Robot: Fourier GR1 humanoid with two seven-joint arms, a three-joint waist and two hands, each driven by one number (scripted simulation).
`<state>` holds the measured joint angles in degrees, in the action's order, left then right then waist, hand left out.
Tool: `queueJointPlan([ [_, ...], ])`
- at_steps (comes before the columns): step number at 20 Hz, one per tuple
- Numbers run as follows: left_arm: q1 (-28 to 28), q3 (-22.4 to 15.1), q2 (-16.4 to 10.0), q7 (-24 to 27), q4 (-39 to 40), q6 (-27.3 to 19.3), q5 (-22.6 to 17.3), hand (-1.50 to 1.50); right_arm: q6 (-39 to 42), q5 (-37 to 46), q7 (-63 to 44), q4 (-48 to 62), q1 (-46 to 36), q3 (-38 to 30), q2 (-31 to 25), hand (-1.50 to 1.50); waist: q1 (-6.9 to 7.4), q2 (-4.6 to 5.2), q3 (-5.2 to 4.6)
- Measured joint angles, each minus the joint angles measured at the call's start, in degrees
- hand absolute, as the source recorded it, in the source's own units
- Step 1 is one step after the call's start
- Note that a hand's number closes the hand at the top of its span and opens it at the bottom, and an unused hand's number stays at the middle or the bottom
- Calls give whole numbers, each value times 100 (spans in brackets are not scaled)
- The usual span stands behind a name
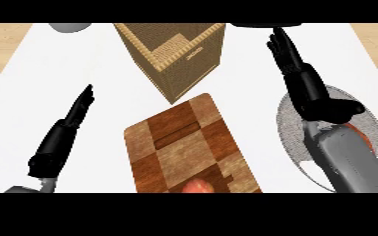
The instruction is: Pick the sweet potato from the placemat and place it in the basket
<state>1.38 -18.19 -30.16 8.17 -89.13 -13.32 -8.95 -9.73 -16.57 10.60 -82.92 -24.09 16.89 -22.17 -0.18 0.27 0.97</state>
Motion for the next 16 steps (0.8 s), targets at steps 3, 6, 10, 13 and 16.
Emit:
queueJointPlan([
  [3, -134, 126, -128, -277, 183, -90, 43, 0, 277, -30, 780, -577, 420, -47, -75, 150, -110, -41, -40],
  [6, -388, 300, -288, -614, 553, -289, 86, 0, 613, -118, 1707, -1425, 619, -145, -144, 150, -321, -136, -35],
  [10, -681, 362, -315, -940, 880, -408, 47, 0, 414, 503, 2634, -2110, 731, -357, -339, -150, -610, -254, -23],
  [13, -857, 480, -338, -1131, 1064, -548, 4, 0, -396, 1078, 3203, -2388, 1156, -891, -333, -150, -976, -303, -25],
  [16, -1049, 586, -340, -1228, 1121, -678, -48, 0, -1325, 1444, 3515, -2473, 1803, -1549, -151, -150, -1284, -317, -14],
])
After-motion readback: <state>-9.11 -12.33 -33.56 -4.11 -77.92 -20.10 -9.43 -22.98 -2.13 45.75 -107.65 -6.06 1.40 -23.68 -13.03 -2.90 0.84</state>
